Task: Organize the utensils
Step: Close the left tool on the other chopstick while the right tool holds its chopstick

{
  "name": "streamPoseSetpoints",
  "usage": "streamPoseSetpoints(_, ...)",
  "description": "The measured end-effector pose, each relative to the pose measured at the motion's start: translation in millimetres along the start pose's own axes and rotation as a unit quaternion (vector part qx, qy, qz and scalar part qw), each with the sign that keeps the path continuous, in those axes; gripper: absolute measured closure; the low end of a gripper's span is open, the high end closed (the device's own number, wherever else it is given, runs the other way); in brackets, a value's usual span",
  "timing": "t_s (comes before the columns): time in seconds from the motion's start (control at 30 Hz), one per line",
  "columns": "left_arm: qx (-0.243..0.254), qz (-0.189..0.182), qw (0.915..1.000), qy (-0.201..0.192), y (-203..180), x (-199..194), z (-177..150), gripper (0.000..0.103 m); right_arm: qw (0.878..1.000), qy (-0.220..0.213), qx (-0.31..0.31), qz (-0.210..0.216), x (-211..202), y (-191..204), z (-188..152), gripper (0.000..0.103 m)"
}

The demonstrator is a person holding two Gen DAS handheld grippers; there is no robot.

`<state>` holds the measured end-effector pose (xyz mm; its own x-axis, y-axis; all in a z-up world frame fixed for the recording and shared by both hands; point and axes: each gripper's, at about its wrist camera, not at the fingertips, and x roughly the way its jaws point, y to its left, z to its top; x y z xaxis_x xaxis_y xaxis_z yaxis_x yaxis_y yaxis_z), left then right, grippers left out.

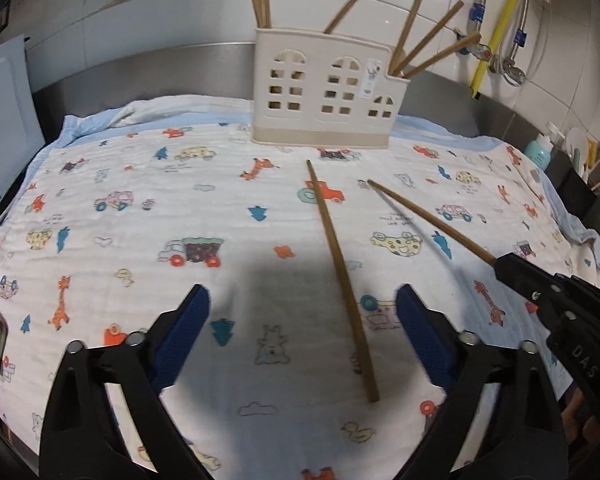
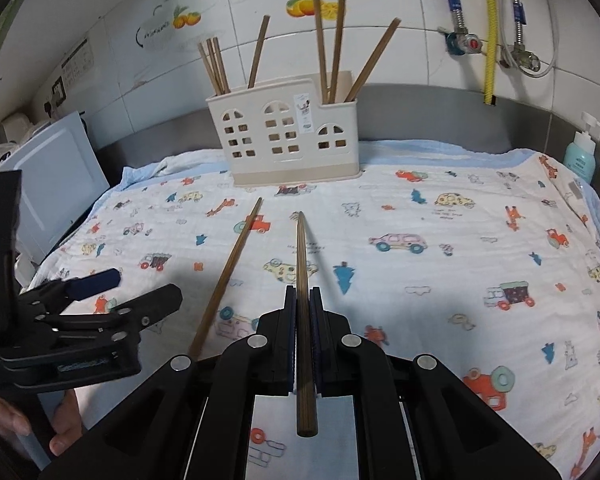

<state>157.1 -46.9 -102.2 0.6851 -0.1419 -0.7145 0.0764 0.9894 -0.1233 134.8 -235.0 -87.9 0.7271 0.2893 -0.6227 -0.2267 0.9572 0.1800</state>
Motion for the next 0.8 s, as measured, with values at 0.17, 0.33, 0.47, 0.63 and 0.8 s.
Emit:
streamPoseSetpoints(0.17,-0.004,-0.006,0.9999,0.013,-9,11,1,0.029,1.0,-0.011,0.005,0.003,-8,-10,1,0.097)
streamPoseSetpoints(0.33,0.002,-0.019,0.9994,0.03,-21,25,-2,0.049,1.0,-0.016,0.006,0.008,-13,-17,1,0.097)
streamPoseSetpoints(0.47,-0.004,-0.025,0.999,0.038,-23,33,-1,0.063,1.0,-0.019,0.007,0.009,-15,-21,0,0.097)
streamPoseSetpoints(0.63,-0.013,-0.022,0.9987,0.045,-22,41,1,0.08,1.0,-0.021,0.009,0.012,-16,-24,1,0.097)
streamPoseSetpoints(0.8,-0.013,-0.015,0.9986,0.048,-25,45,-2,0.088,1.0,-0.023,0.01,0.013,-15,-25,2,0.097)
